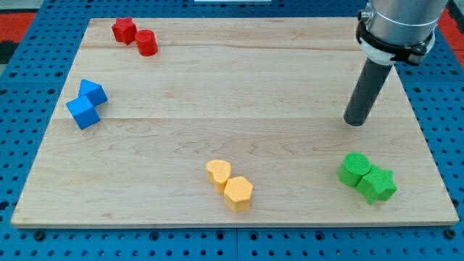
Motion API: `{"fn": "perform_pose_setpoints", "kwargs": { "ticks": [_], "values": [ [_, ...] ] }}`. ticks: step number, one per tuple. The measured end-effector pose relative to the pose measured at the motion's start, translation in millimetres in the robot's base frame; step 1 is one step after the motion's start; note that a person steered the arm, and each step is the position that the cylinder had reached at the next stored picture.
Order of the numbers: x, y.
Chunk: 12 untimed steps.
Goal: Move green star along with green circle to the center
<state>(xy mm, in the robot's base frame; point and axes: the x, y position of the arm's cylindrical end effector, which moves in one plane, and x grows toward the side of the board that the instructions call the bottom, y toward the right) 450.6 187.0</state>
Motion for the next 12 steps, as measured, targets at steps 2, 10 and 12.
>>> {"fn": "perform_pose_setpoints", "kwargs": {
  "ticks": [2, 10, 12],
  "values": [
    [8.5, 51.8],
    [149.6, 84.9],
    [149.3, 35.3]
  ]
}}
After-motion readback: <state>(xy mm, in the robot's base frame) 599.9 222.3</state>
